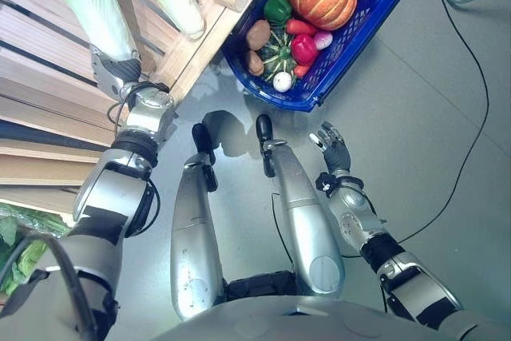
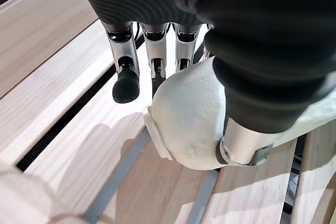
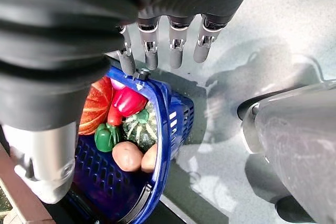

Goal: Pick up fruits and vegetables into the basket

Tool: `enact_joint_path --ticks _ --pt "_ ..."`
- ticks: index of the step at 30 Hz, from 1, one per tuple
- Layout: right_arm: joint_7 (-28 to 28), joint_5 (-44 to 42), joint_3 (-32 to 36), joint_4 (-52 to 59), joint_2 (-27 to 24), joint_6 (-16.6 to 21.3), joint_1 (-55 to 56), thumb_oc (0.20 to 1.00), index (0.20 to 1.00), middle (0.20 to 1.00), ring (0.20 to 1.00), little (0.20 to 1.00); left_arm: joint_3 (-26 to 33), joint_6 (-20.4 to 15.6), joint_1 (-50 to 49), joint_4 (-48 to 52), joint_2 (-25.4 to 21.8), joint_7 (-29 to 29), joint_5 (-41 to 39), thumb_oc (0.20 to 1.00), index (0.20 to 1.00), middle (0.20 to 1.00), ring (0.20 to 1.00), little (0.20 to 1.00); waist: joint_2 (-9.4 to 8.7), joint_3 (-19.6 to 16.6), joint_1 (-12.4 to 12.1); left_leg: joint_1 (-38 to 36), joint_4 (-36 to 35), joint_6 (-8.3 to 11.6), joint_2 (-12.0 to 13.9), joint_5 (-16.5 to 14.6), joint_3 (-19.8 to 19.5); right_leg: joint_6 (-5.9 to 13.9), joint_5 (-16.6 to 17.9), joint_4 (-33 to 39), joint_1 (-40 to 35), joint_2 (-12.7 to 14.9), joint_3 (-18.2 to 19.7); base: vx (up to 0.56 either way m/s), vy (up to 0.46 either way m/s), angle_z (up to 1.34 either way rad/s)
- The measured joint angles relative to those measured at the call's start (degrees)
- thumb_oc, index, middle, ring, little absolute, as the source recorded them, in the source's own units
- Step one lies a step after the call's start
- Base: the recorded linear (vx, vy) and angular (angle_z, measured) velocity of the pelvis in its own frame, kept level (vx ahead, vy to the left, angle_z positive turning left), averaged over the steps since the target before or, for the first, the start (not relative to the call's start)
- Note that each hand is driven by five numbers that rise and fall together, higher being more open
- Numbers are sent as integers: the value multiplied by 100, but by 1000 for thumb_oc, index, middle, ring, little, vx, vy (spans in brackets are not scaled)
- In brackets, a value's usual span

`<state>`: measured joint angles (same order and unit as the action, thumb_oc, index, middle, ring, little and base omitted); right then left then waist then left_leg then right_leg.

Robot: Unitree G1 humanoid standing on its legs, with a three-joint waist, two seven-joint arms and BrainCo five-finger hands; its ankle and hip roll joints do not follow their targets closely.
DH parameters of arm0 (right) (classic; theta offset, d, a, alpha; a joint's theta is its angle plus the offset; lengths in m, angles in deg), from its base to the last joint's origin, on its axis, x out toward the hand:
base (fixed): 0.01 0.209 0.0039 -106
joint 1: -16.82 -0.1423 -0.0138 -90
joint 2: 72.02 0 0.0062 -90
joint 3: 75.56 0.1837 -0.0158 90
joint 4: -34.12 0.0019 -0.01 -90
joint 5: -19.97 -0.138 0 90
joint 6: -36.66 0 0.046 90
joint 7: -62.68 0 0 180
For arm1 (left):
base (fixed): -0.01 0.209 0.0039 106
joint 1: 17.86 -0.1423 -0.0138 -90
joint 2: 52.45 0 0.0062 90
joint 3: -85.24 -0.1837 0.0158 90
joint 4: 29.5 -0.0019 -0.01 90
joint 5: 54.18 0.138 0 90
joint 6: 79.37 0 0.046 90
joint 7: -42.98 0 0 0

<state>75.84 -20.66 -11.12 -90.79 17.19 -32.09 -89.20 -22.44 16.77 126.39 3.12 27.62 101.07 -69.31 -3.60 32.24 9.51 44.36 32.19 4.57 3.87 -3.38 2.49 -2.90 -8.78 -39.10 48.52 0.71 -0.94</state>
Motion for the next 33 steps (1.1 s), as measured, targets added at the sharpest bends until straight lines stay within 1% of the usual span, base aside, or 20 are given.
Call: enact_joint_path --ticks 2,5,8,11,13,14,15,16,17,18,19,23,27,33 --pt "-9 3 0 0 -5 4 11 1000 1000 1000 1000 1000 -6 48 -121 0 -9 -36 276 200 200 200 200 200 0 0 -4 -98 -63 -3 -8 5 4 -1 1 43 -96 15 -14 0 0 0" --pt "-82 3 2 1 -24 12 12 1000 1000 1000 1000 1000 -7 267 -246 -34 -68 -83 628 200 200 200 200 200 2 1 -30 -103 -83 -9 -8 13 -4 3 -2 62 -116 53 -90 -11 14 5" --pt "-127 3 10 1 -32 49 59 1000 1000 1000 1000 1000 -70 602 -406 -144 -224 -119 1086 200 200 200 200 200 4 2 -84 -68 -93 -1 -8 28 -26 26 -17 58 -87 60 -117 -7 11 3" --pt "-182 2 57 -16 -53 86 128 1000 1000 1000 1000 1000 -72 825 -499 -325 -330 -124 1318 200 200 200 200 200 4 2 -147 -48 -163 10 -15 78 -25 24 -19 62 -41 67 -120 0 0 0" --pt "-267 -1 65 -18 -122 157 172 1000 1000 1000 1000 1000 -267 1022 -522 -439 -496 -181 1548 200 200 200 200 200 5 3 -180 23 -165 25 -13 106 -40 23 -20 43 42 65 -134 0 0 0" --pt "-280 -3 83 -18 -138 161 176 1000 1000 1000 1000 1000 -328 1039 -527 -438 -547 -204 1604 200 200 200 200 200 5 3 -181 54 -161 26 -14 115 -44 23 -20 34 73 66 -136 -9 14 4" --pt "-319 -8 117 -30 -174 182 179 1000 1000 1000 1000 1000 -409 1122 -528 -433 -610 -227 1785 313 313 313 313 313 6 3 -196 111 -159 31 -18 130 -46 23 -19 11 140 69 -135 0 0 0" --pt "-358 -14 121 -42 -217 195 180 1000 1000 1000 1000 1000 -456 1146 -528 -434 -658 -236 1911 567 567 567 567 567 7 4 -200 146 -158 33 -18 139 -49 22 -19 5 177 69 -136 0 0 0" --pt "-381 -44 129 -84 -237 201 180 1000 1000 1000 1000 1000 -486 1158 -530 -459 -672 -241 1988 699 699 699 699 699 7 4 -207 151 -162 36 -18 144 -51 21 -18 4 184 68 -137 0 0 0" --pt "-385 -86 164 -115 -233 226 180 1000 1000 1000 1000 1000 -514 1165 -529 -494 -674 -247 2061 944 944 944 944 944 7 4 -209 150 -162 37 -16 145 -50 21 -18 3 184 67 -138 0 0 0" --pt "-384 -100 179 -116 -233 234 180 1000 1000 1000 1000 1000 -520 1167 -539 -523 -674 -249 2085 1000 1000 1000 1000 1000 7 4 -210 153 -164 37 -16 145 -50 21 -18 3 186 68 -140 0 0 0" --pt "-381 -100 232 -123 -233 288 180 1000 1000 1000 1000 1000 -532 1156 -685 -508 -673 -244 2191 1000 1000 1000 1000 1000 8 4 -215 187 -163 42 -15 149 -59 21 -18 4 215 69 -150 0 0 0" --pt "-375 -99 233 -116 -226 289 180 1000 1000 1000 1000 1000 -535 1095 -897 -191 -660 -188 2309 1000 1000 1000 1000 1000 9 5 -268 226 -167 47 -15 155 -66 21 -18 3 256 69 -158 0 0 0" --pt "-372 -98 233 -112 -225 289 179 1000 1000 1000 1000 1000 -495 818 -996 -68 -654 57 2308 1000 1000 1000 1000 1000 10 5 -322 244 -237 57 -29 192 -67 21 -18 6 304 79 -159 0 1 1"
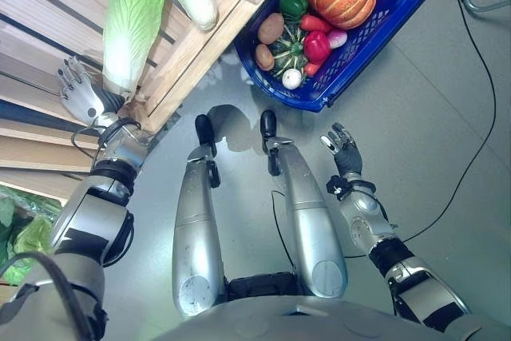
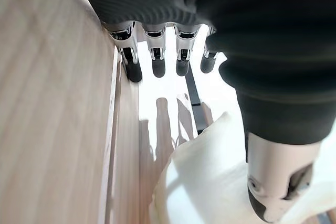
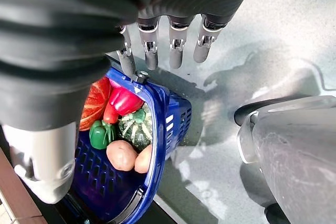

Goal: Pick up fruits and vegetables into the basket

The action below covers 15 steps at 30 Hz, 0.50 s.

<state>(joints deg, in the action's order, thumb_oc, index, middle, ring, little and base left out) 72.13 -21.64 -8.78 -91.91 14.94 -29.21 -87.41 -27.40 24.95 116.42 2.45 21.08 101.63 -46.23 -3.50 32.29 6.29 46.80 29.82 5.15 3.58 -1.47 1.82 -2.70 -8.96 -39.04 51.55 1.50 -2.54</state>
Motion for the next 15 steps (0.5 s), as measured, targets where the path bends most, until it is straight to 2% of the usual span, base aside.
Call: enact_joint_path --ticks 5,15 --pt "7 1 1 34 0 -12 0 1000 1000 1000 1000 1000 104 -252 -78 304 -1 252 106 1000 1000 1000 1000 1000 1 1 -40 -1 -14 6 -5 9 -15 0 0 2 2 2 -5 0 0 0" --pt "48 5 -3 42 5 -22 0 1000 1000 1000 1000 1000 281 -1173 -26 581 20 370 103 1000 1000 1000 1000 1000 1 1 -57 5 -9 0 -26 13 -31 0 0 -2 3 10 2 0 0 0"
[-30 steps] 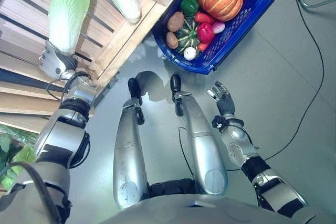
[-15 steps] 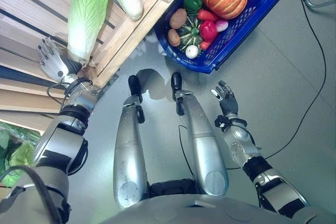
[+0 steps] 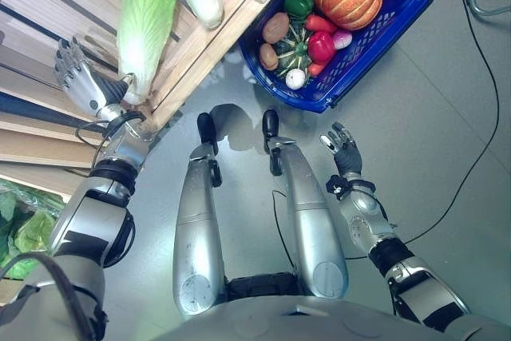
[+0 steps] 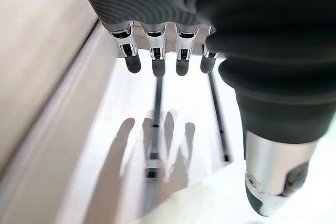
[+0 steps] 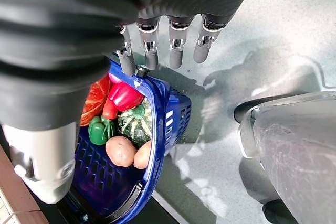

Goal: Pick up fruits and vegetables into the basket

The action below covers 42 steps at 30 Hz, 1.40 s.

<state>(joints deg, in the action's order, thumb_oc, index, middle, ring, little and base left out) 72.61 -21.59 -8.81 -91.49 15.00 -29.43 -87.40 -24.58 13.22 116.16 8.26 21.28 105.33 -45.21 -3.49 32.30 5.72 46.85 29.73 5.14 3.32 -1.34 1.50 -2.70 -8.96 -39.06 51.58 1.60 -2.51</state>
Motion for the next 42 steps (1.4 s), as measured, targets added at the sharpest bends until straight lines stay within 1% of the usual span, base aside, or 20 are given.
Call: enact_joint_path --ticks 2,4,8,12,17,19,22,25,29,33,34,35,36,37,40,42 --pt "0 2 0 1 3 0 0 1000 1000 1000 1000 1000 1 -184 52 70 20 10 -2 1000 1000 1000 1000 1000 0 0 6 1 0 -1 -7 -1 -5 0 0 1 0 2 2 0 0 0" --pt "0 3 0 0 13 0 0 1000 1000 1000 1000 1000 6 -292 83 100 39 17 -1 1000 1000 1000 1000 1000 0 0 20 2 -1 -2 -12 -1 -7 0 0 2 1 3 6 0 0 0" --pt "-1 4 -5 0 17 0 0 1000 1000 1000 1000 1000 6 -300 242 86 128 -1 -43 1000 1000 1000 1000 1000 0 0 61 45 19 -5 -17 -3 -15 0 0 0 30 5 4 0 0 0" --pt "31 4 -11 1 21 0 0 1000 1000 1000 1000 1000 -2 -293 366 29 282 -112 -274 1000 1000 1000 1000 1000 -1 0 81 96 65 -16 -15 -14 -16 -1 1 -3 60 1 6 0 0 0" --pt "93 4 -25 -11 22 -4 -1 1000 1000 1000 1000 1000 -69 -275 651 -406 375 -343 -409 1000 1000 1000 1000 1000 -4 -1 157 199 143 -45 -19 -39 -12 -18 16 -16 132 -14 17 0 0 0" --pt "90 4 -24 -12 23 -7 -2 1000 1000 1000 1000 1000 -122 -234 768 -602 402 -410 -489 1000 1000 1000 1000 1000 -4 -1 188 210 168 -55 -18 -54 -10 -18 16 -18 134 -19 21 0 0 0" --pt "89 4 -25 1 23 -4 -9 1000 1000 1000 1000 1000 -141 -4 1012 -830 424 -424 -590 1000 1000 1000 1000 1000 -8 -3 267 358 253 -74 -20 -83 4 -16 17 -70 270 -16 28 0 0 0" --pt "100 4 -37 -15 50 -7 -14 1000 1000 1000 1000 1000 -173 127 1124 -941 440 -411 -758 1000 1000 1000 1000 1000 -19 4 308 498 320 -71 -17 -93 -7 -16 20 -117 401 -22 29 0 0 0" --pt "125 5 -78 -8 64 -1 -25 1000 1000 1000 1000 1000 -172 264 1165 -1039 470 -315 -959 1000 1000 1000 1000 1000 -21 4 397 509 319 -72 -13 -96 -5 -16 21 -115 414 -25 32 0 0 0" --pt "184 7 -135 6 63 -2 -84 1000 1000 1000 1000 1000 -174 372 1297 -1043 510 -125 -1011 1000 1000 1000 1000 1000 -22 4 398 641 321 -71 -1 -96 -6 -12 34 -133 542 -32 29 0 0 0" --pt "195 7 -135 8 62 -2 -99 1000 1000 1000 1000 1000 -176 382 1307 -1039 511 -75 -1011 950 950 950 950 950 -23 3 399 671 346 -70 0 -96 -4 -12 33 -150 575 -33 30 0 0 0" --pt "216 7 -139 33 61 -4 -124 1000 1000 1000 1000 1000 -182 384 1327 -1033 511 3 -1011 853 853 853 853 853 -23 3 401 744 406 -64 5 -101 -5 -12 33 -188 646 -36 36 -4 -1 -3" --pt "226 7 -148 52 62 -5 -169 1000 1000 1000 1000 1000 -183 383 1356 -1031 511 79 -1011 423 423 423 423 423 -23 3 403 809 421 -61 11 -103 -3 -12 34 -216 718 -34 37 0 0 0" --pt "228 7 -156 71 62 -7 -198 1000 1000 1000 1000 1000 -183 387 1397 -1029 514 108 -1018 200 200 200 200 200 -23 3 410 852 425 -63 21 -101 -5 -15 37 -229 758 -31 33 0 0 0" --pt "283 8 -177 173 61 -7 -201 1000 1000 1000 1000 1000 -169 397 1469 -970 509 222 -1145 200 200 200 200 200 -24 2 394 958 484 -55 56 -99 -16 -15 37 -287 860 -40 22 0 0 0" --pt "306 7 -176 183 60 -7 -201 1000 1000 1000 1000 1000 -170 473 1498 -966 487 261 -1137 200 200 200 200 200 -25 2 396 985 481 -41 62 -89 -14 -9 41 -301 908 -44 24 0 0 0"
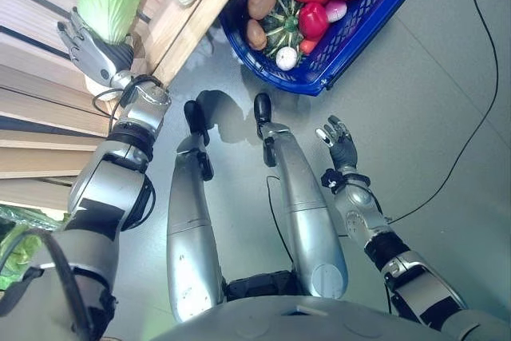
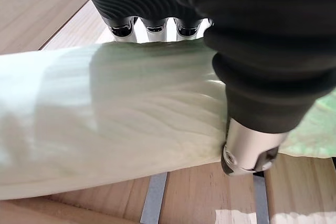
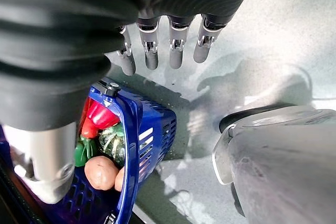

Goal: Pick up fruits and vegetables into the basket

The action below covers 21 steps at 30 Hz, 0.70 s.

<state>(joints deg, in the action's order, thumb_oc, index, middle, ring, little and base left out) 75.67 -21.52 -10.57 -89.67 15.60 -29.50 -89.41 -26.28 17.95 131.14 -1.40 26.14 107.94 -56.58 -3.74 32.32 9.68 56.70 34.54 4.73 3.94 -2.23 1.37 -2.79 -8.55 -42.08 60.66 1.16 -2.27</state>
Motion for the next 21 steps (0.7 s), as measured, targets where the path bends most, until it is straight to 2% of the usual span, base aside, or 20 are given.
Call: enact_joint_path --ticks 4,8,11,16,21 --pt "21 -3 1 14 -23 3 1 1000 1000 1000 1000 1000 -8 113 24 26 0 83 38 200 200 200 200 200 0 0 12 6 -6 4 3 4 -3 5 3 6 9 -6 1 0 0 0" --pt "-113 -2 2 25 -37 49 5 1000 1000 1000 1000 1000 -145 380 13 53 -40 99 298 200 200 200 200 200 -6 2 7 -16 2 2 -4 5 -3 4 5 17 -23 -3 2 0 0 0" --pt "-144 10 1 160 -35 137 72 1000 1000 1000 1000 1000 -138 420 -14 53 -82 16 312 200 200 200 200 200 -31 6 17 -154 -27 4 -4 8 0 -6 12 62 -164 -5 1 0 0 0" --pt "-218 118 22 372 -36 219 264 1000 1000 1000 1000 1000 -86 337 -201 152 -404 -162 453 200 200 200 200 200 -55 12 12 -605 -241 17 -9 30 3 -7 12 227 -615 2 -31 -3 -22 1" --pt "-239 119 62 513 15 269 460 1000 1000 1000 1000 1000 390 -174 -908 887 -735 -178 839 200 200 200 200 200 -49 11 -124 -1585 -770 60 -28 166 -84 -39 33 641 -1593 25 -169 6 -45 9"
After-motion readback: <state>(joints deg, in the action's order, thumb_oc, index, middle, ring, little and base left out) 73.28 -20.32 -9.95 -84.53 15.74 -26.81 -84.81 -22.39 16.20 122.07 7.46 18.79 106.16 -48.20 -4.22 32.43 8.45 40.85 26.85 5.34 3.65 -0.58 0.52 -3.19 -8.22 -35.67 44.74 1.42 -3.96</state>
